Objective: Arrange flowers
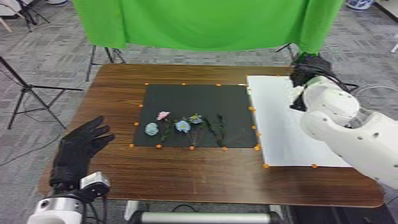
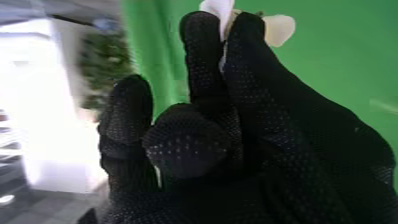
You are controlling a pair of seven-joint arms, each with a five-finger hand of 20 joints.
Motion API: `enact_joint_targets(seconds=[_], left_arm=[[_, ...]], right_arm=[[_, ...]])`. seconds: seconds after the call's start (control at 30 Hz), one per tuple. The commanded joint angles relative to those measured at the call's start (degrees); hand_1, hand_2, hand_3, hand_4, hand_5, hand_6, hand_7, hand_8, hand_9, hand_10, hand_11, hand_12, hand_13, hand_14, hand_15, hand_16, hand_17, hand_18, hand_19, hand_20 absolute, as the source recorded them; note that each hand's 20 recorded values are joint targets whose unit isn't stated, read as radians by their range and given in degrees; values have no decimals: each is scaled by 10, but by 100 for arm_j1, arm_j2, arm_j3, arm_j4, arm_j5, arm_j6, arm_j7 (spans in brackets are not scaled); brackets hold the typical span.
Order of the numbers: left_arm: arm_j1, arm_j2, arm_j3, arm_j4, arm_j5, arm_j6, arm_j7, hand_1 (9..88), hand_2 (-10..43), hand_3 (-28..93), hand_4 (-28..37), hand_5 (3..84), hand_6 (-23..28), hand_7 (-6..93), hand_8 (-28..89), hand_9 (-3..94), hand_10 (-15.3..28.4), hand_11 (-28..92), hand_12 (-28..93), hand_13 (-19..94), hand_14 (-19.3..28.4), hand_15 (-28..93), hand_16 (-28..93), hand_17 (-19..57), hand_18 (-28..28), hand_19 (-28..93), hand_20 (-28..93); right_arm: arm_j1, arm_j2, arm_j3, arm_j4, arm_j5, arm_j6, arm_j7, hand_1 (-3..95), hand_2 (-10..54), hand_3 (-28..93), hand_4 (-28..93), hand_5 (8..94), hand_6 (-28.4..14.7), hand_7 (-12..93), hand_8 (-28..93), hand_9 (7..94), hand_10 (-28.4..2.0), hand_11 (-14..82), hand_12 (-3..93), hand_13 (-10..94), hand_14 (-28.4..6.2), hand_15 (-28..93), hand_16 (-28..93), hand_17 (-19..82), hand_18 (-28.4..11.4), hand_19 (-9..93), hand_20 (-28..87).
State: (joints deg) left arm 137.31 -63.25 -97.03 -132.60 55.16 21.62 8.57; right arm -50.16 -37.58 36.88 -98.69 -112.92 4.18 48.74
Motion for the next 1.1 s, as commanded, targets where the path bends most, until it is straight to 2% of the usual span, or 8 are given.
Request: enact_joint_targets(seconds=[0.03, 0.2, 0.33, 0.43, 0.63, 0.9, 0.97, 1.1], left_arm=[[131, 13, -91, -55, -16, 27, -58, 260, 77, 814, -181, 416, 126, 132, -91, 364, 205, 307, 82, 287, 271, 577, -116, -70, 246, 686, -81], [184, 6, -203, -73, 1, 5, -99, 259, 77, 814, -181, 417, 126, 131, -92, 365, 205, 307, 83, 288, 271, 577, -115, -70, 246, 686, -82], [127, -20, -233, -54, 15, -48, -129, 259, 77, 814, -180, 417, 126, 131, -91, 367, 206, 306, 83, 288, 273, 577, -115, -70, 246, 686, -82], [62, -28, -204, -32, 14, -71, -130, 259, 77, 814, -180, 417, 126, 131, -91, 367, 207, 305, 83, 288, 273, 577, -116, -70, 246, 687, -83], [-70, -34, -167, 21, 38, -171, -184, 259, 78, 813, -180, 417, 126, 132, -91, 367, 206, 304, 83, 289, 274, 577, -115, -70, 247, 687, -84], [-101, -56, -174, 39, 29, -192, -174, 257, 76, 814, -178, 417, 126, 130, -91, 366, 206, 303, 84, 287, 272, 575, -115, -71, 246, 686, -85], [-132, -46, -154, 52, -39, -214, -147, 257, 76, 814, -178, 416, 126, 131, -91, 366, 205, 303, 84, 287, 271, 575, -115, -71, 246, 686, -85], [-172, -59, -149, 67, -36, -227, -147, 257, 75, 816, -178, 416, 125, 131, -91, 365, 205, 304, 84, 287, 271, 575, -115, -71, 246, 686, -85]], right_arm=[[204, -1070, -318, -257, -393, -138, -485, 563, -95, 833, -283, 801, -5, 341, -11, 933, -77, 132, 347, 859, -29, 786, 143, 409, -217, 932, 176], [499, -1582, -1013, -47, -449, -123, -711, 561, -95, 832, -283, 800, -3, 341, -9, 932, -76, 132, 348, 854, -29, 787, 145, 404, -211, 932, 175], [761, -2017, -1563, 311, -364, 161, -559, 559, -95, 833, -283, 798, -3, 343, -10, 932, -77, 132, 349, 854, -29, 787, 147, 403, -209, 932, 170], [711, -2325, -1663, 623, -506, 162, -513, 557, -95, 834, -283, 797, -2, 345, -12, 932, -76, 132, 348, 852, -30, 787, 148, 402, -208, 932, 168], [914, -2440, -2120, 995, -517, 291, -232, 557, -95, 832, -283, 795, -1, 347, -14, 930, -77, 132, 349, 850, -30, 785, 148, 402, -208, 932, 165], [967, -2375, -2321, 1232, -646, 163, -98, 554, -95, 834, -283, 789, 2, 355, -19, 926, -82, 133, 351, 843, -33, 781, 148, 396, -205, 932, 158], [1027, -2356, -2428, 1295, -741, 143, -61, 554, -95, 834, -283, 788, 3, 357, -21, 925, -82, 133, 351, 842, -33, 780, 148, 395, -205, 932, 155], [996, -2373, -2386, 1323, -725, 12, -9, 553, -95, 832, -283, 784, 3, 358, -22, 921, -82, 134, 351, 839, -34, 777, 147, 393, -205, 932, 152]])
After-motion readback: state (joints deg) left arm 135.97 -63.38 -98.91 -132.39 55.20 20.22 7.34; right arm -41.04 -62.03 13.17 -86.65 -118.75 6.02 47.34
